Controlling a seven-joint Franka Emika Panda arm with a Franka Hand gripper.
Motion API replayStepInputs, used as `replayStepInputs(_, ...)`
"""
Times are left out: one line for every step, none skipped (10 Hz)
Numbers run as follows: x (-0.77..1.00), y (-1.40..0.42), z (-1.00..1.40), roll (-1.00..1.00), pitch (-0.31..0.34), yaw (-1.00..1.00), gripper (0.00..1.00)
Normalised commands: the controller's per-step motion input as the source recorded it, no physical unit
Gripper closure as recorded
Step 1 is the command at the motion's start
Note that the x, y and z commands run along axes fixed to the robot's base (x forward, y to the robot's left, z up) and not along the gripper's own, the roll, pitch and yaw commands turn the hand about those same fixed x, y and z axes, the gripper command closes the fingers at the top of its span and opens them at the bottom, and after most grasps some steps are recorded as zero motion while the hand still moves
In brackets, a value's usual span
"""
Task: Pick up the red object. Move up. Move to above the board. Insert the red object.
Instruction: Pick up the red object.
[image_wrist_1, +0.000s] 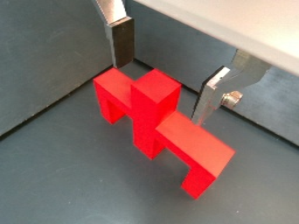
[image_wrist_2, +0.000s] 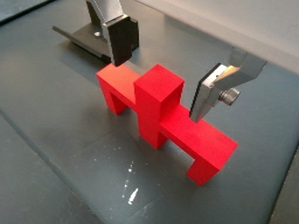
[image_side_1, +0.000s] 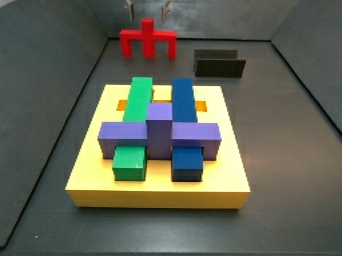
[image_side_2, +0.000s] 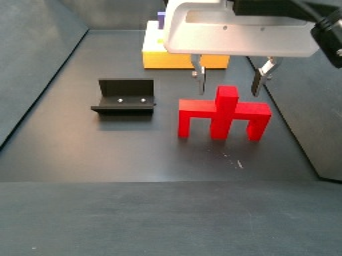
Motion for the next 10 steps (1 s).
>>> replayStepInputs(0.00, 0.00, -0.38, 0.00, -0.047, 0.00, 0.00)
replayStepInputs(0.00, -0.01, -0.34, 0.00, -0.020, 0.01, 0.00)
replayStepInputs(0.00, 0.00, -0.33, 0.00, -0.019, 0.05, 0.00)
replayStepInputs(0.00, 0.00, -0.29, 0.00, -0.020, 0.09, 0.00)
replayStepInputs(0.00, 0.00, -0.17, 0.00, -0.004, 0.08, 0.00)
replayStepInputs(0.00, 0.00, -0.05, 0.00, 0.000, 0.05, 0.00)
replayStepInputs(0.00, 0.00, 0.00, 0.00, 0.000, 0.05, 0.00)
replayStepInputs(0.00, 0.00, 0.00, 0.00, 0.000, 0.05, 0.00)
replayStepInputs(0.00, 0.00, 0.00, 0.00, 0.000, 0.00, 0.00)
replayStepInputs(0.00, 0.00, 0.00, 0.00, 0.000, 0.00, 1.00)
